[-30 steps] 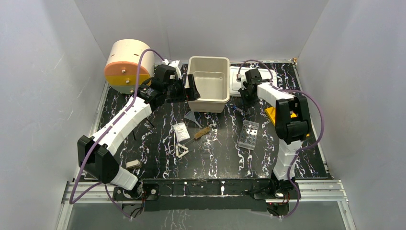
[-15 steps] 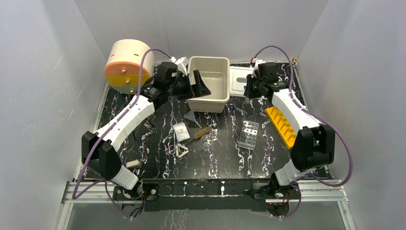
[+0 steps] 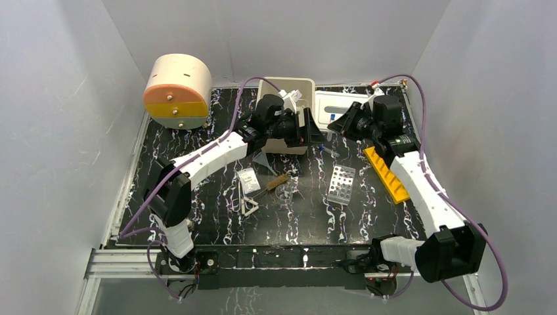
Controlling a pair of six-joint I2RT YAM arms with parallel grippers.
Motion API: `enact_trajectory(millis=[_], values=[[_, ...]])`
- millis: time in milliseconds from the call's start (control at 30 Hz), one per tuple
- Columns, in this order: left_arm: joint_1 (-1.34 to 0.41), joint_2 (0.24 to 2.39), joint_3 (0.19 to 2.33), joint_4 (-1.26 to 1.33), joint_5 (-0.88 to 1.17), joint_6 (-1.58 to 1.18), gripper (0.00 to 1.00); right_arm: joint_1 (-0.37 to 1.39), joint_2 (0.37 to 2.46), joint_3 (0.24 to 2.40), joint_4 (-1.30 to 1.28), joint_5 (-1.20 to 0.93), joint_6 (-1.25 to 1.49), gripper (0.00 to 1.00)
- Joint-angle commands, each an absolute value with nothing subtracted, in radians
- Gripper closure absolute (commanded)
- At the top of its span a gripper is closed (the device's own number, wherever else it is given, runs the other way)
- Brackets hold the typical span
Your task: Organize the chemistry lab equipment
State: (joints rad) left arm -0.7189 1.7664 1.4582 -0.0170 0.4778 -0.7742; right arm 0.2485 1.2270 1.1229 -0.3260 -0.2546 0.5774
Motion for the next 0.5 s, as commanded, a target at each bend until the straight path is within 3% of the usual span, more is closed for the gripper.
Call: enact_trajectory(millis=[0,233,467], values=[[-0.719,1.754,1.505,0.12,0.532,-0.84,0.29,0.248,1.154,1.095,-0.222,-0.319,0.755,0.81],[-0.72,1.728,1.437,0.263,0.568,-0.909,0.4,0.248,1.114,1.048,-0.188,-0.332,0.85,0.81],[-0.722,1.755,1.441,0.282,0.617,-0.94,0.63,0.248,1.109,1.047,-0.182,-0.337,0.884,0.81]])
